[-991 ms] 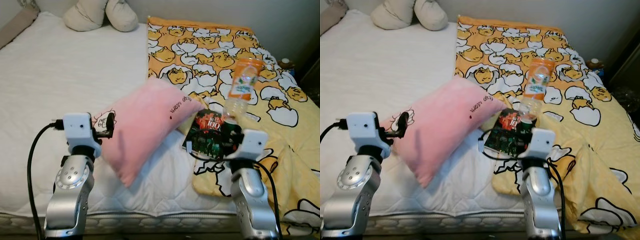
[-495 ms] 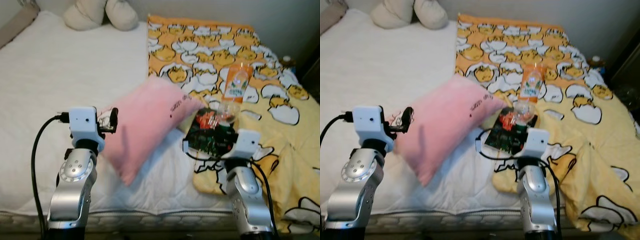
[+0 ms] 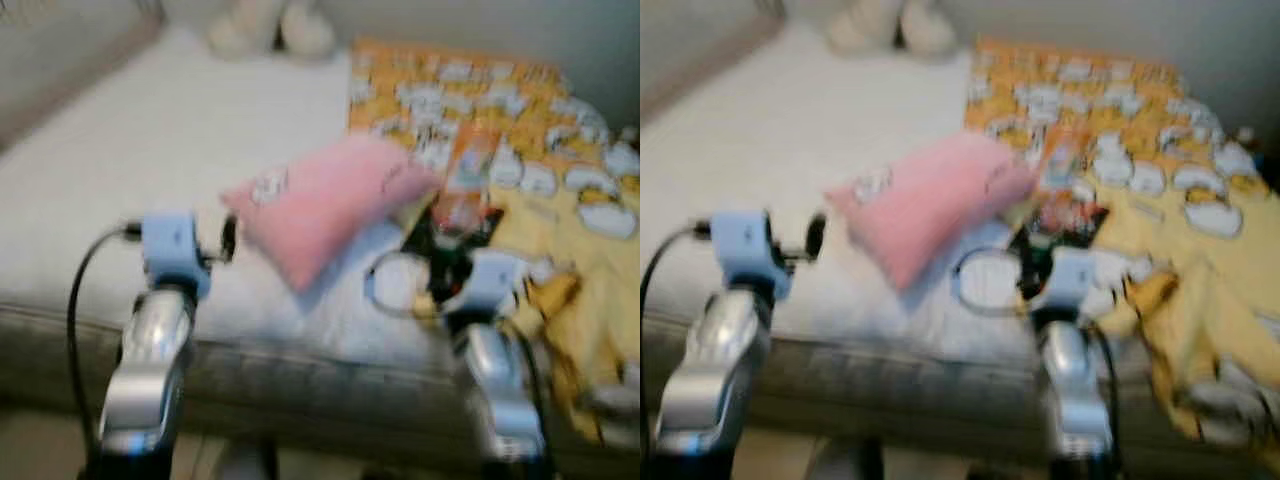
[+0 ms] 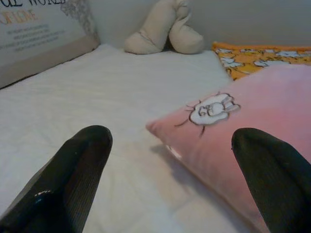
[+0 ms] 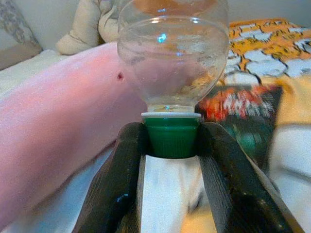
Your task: Clean up the room
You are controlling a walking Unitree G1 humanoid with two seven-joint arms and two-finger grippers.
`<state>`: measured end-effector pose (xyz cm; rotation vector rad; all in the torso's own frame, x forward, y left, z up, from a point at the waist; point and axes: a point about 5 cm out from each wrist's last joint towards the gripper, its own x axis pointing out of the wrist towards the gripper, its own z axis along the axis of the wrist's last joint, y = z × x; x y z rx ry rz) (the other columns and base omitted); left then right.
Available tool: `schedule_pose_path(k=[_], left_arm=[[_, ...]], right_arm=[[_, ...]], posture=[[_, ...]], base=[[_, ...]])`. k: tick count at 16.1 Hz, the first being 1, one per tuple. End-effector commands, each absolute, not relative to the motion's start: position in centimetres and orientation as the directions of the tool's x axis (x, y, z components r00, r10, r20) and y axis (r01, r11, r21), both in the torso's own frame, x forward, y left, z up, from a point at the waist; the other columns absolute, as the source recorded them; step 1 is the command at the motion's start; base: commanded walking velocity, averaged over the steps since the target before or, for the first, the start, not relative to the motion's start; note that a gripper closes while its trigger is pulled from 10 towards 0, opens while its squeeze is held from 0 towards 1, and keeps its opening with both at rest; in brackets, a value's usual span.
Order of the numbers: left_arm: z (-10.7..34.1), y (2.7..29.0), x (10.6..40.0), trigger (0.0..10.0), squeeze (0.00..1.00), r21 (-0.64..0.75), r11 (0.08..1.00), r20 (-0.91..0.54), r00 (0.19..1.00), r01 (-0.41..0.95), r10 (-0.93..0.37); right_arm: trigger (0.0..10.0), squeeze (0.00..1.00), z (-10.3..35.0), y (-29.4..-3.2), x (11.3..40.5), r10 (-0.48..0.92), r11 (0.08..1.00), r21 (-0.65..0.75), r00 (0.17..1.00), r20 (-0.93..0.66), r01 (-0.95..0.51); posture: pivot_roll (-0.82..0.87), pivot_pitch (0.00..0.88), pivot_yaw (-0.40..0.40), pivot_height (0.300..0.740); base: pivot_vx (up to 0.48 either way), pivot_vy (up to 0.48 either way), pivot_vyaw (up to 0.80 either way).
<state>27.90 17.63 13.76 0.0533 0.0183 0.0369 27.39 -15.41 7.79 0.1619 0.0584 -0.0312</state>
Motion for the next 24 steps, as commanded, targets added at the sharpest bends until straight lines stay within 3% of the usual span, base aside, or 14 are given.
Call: schedule_pose_path(k=[1, 7, 20, 21, 22, 23, 24], left_arm=[[14.5, 17.1, 28.4, 10.0, 0.0, 0.062, 0.998, 0.009, 1.0, -0.019, 0.018], [14.3, 16.8, 28.5, 10.0, 0.0, 0.062, 0.998, 0.004, 1.0, -0.007, 0.007], [13.2, 16.6, 27.7, 10.0, 0.0, 0.084, 0.996, -0.04, 0.999, -0.003, 0.006], [13.1, 16.6, 27.7, 10.0, 0.69, 0.063, 0.998, -0.041, 0.999, -0.001, 0.003], [13.1, 16.4, 27.6, 10.0, 0.65, 0.056, 0.998, -0.043, 0.999, -0.002, 0.004], [13.1, 16.4, 27.6, 10.0, 0.08, 0.071, 0.997, -0.043, 0.999, -0.002, 0.005], [13.1, 16.4, 27.6, 10.0, 0.0, 0.076, 0.997, -0.044, 0.999, -0.002, 0.006]], right_arm=[[0.0, 0.0, 7.9, -15.7, 27.5, -0.039, 0.985, 0.167, 0.997, -0.059, 0.048], [0.0, 0.0, 7.8, -15.8, 27.5, -0.039, 0.985, 0.163, 0.997, -0.065, 0.049], [0.0, 0.0, 6.9, -16.1, 27.1, -0.041, 0.984, 0.167, 0.994, -0.101, 0.058], [0.0, 0.0, 6.9, -16.1, 27.1, -0.039, 0.985, 0.166, 0.994, -0.101, 0.055], [0.0, 0.0, 7.0, -16.1, 27.3, -0.033, 0.985, 0.165, 0.995, -0.099, 0.049], [0.0, 0.0, 7.0, -16.1, 27.3, -0.032, 0.985, 0.164, 0.995, -0.099, 0.048], [0.0, 0.0, 7.0, -16.1, 27.4, -0.03, 0.986, 0.162, 0.995, -0.098, 0.046]], posture=[[0.05, 0.0, -0.045, 0.74], [0.05, 0.0, -0.044, 0.74], [0.04, 0.0, -0.037, 0.74], [0.04, 0.0, -0.038, 0.74], [0.04, 0.0, -0.039, 0.74], [0.04, 0.0, -0.039, 0.74], [0.05, 0.0, -0.039, 0.74]], base=[[-0.386, 0.0, 0.0], [-0.398, 0.0, 0.0], [0.0, -0.062, 0.75], [0.0, -0.48, 0.73], [0.0, -0.48, 0.73], [0.0, -0.48, 0.73], [0.0, -0.48, 0.73]])
